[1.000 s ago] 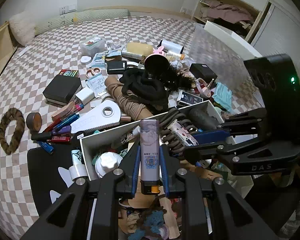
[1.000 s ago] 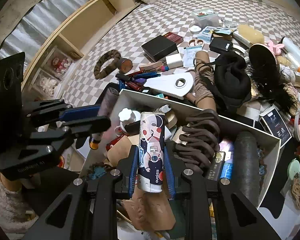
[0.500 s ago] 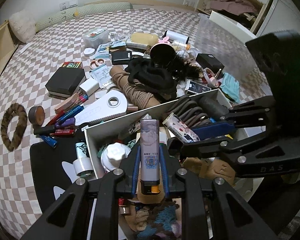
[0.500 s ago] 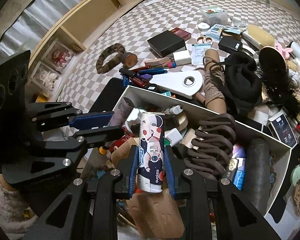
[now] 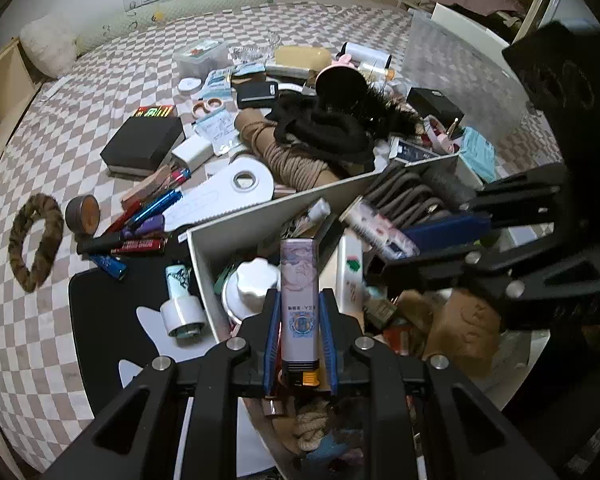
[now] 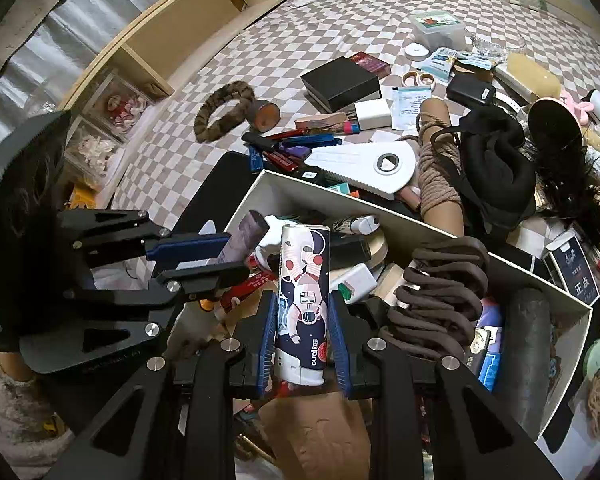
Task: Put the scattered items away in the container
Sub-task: 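Lower both held items into the white box and open both grippers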
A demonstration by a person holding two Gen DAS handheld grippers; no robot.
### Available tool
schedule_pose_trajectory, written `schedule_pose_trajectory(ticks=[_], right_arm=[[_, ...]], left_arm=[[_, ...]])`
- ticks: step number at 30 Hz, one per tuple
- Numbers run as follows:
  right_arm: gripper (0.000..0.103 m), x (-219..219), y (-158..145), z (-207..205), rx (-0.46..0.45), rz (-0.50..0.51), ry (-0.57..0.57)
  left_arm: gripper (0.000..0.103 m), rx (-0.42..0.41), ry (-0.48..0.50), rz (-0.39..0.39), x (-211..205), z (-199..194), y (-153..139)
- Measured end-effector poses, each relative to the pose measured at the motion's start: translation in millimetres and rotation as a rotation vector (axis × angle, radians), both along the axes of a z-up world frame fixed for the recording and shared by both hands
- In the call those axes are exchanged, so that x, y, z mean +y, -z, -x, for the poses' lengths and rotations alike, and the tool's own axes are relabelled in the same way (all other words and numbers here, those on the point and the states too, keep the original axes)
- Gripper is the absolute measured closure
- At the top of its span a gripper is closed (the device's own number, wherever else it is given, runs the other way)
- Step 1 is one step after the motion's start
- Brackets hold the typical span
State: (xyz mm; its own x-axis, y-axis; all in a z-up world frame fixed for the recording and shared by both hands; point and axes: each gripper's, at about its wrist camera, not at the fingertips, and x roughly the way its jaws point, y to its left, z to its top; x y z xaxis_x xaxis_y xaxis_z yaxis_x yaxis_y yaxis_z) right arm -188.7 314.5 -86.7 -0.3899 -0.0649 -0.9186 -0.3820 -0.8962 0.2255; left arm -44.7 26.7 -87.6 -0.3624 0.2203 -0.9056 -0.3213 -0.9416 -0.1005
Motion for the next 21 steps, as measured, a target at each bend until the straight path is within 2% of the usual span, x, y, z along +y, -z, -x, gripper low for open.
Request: schedule_pose_trajectory(ticks=[7,18,20,21], right_arm=[[0.077,4.7,4.9,2.1,-0.008,0.037,0.014],[0.077,0.1,5.0,8.0,-0.013,0.018,0.009],[0.077,-0.2,5.2,8.4,-0.015,0.014,0.008],[0.077,-0.3,5.3,8.6,-0.016,0.012,0.008]], left_arm=[[0.084,-0.027,-0.023,0.013,-12.2,-3.4,9.4],[0.083,-0.037,-0.048,0.017,-13.8,-5.1,11.5],[0.068,-0.041,-0.055,0.018,-15.0,-5.5,12.6],[0.052,-0.038,-0.065,0.019,-17.2,-5.7,12.3]])
